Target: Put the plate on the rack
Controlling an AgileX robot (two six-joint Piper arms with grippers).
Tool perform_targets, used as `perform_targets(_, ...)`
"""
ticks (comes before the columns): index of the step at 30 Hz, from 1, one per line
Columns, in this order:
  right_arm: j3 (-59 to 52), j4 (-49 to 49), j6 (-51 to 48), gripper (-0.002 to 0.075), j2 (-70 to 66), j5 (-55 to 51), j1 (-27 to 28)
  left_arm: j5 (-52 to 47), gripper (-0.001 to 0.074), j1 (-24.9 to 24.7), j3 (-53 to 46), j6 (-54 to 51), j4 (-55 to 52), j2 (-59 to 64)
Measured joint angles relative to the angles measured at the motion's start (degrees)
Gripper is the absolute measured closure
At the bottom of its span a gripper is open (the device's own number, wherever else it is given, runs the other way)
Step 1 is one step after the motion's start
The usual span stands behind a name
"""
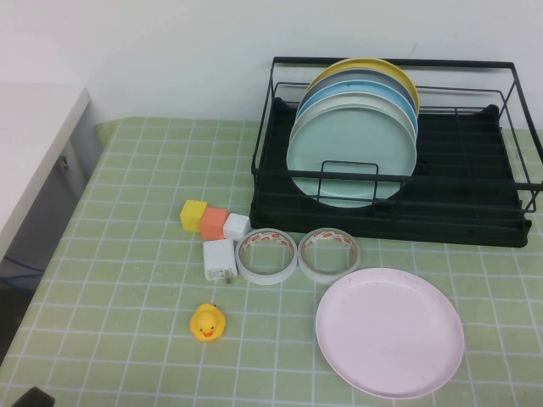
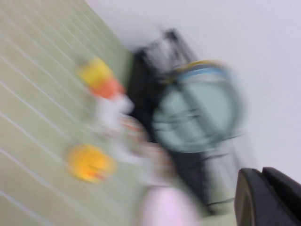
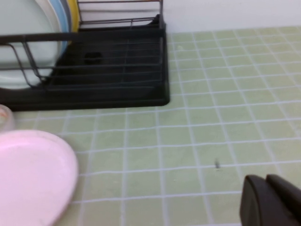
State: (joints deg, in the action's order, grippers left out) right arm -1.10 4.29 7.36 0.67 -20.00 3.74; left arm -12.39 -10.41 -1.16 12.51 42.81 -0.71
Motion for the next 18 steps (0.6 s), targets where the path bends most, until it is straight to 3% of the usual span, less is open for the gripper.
perform_targets(6,-0.22,-18.17,1.54,0.0728,0.0,0.66,0.0,4.01,0.0737,0.0,0.0,0.28,29.09,0.0)
perform_targets(11,-0.44,-32.94,1.78,0.0728,0.0,3.48,0.0,11.25,0.0737,0.0,0.0,-2.81,33.88,0.0)
perform_targets(18,-0.44,-50.68,2.31,0.0728,0.0,8.36,0.0,12.7,0.0737,0.0,0.0,-4.01,34.83,0.0)
